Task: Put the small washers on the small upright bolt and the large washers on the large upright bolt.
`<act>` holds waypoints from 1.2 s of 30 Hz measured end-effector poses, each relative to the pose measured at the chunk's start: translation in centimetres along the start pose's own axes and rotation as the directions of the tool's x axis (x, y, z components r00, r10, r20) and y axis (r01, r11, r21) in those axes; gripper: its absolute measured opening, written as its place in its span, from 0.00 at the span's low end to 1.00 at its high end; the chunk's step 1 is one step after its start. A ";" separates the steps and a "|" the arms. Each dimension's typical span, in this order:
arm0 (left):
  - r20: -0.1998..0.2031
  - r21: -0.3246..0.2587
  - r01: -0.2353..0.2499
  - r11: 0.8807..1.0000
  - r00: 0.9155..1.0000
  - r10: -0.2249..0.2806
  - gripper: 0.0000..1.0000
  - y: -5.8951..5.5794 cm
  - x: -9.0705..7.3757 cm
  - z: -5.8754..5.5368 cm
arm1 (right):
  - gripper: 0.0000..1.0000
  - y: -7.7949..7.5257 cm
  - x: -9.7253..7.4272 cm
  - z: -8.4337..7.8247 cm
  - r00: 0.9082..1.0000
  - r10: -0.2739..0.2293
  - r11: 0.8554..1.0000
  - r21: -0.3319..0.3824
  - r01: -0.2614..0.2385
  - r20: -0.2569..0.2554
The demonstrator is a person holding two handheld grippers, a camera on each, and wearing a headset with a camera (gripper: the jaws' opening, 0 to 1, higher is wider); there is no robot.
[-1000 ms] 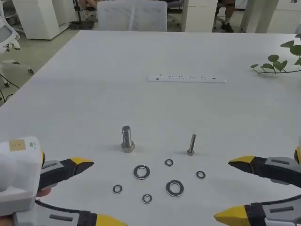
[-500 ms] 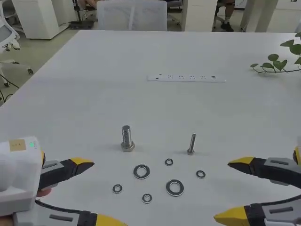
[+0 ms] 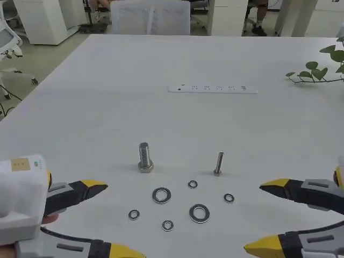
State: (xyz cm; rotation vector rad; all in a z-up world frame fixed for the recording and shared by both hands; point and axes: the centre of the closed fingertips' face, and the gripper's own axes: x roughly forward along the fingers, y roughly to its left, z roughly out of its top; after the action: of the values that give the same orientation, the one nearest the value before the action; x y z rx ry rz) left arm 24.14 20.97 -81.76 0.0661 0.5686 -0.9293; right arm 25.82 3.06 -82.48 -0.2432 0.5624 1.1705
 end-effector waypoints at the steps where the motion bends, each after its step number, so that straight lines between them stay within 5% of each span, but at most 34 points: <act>1: 0.001 -0.001 0.000 1.000 1.000 0.000 0.94 0.0 0.0 0.0 | 0.77 0.0 0.0 0.0 1.000 0.001 1.000 -0.001 -0.001 -0.001; 23: -0.015 0.013 0.005 1.000 1.000 -0.004 0.92 -0.3 0.1 0.1 | 0.76 0.1 0.1 0.5 1.000 0.005 1.000 -0.018 -0.006 -0.019; 36: -0.010 0.034 -0.001 0.999 1.000 0.001 0.92 -0.5 -0.2 1.2 | 0.76 0.2 -0.1 0.8 1.000 0.004 1.000 -0.027 -0.005 -0.021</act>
State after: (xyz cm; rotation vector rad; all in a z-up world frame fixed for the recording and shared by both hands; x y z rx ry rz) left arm 24.19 20.44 -80.54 0.1017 0.5620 -0.9380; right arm 25.81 3.46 -81.76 -0.2779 0.5656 1.1817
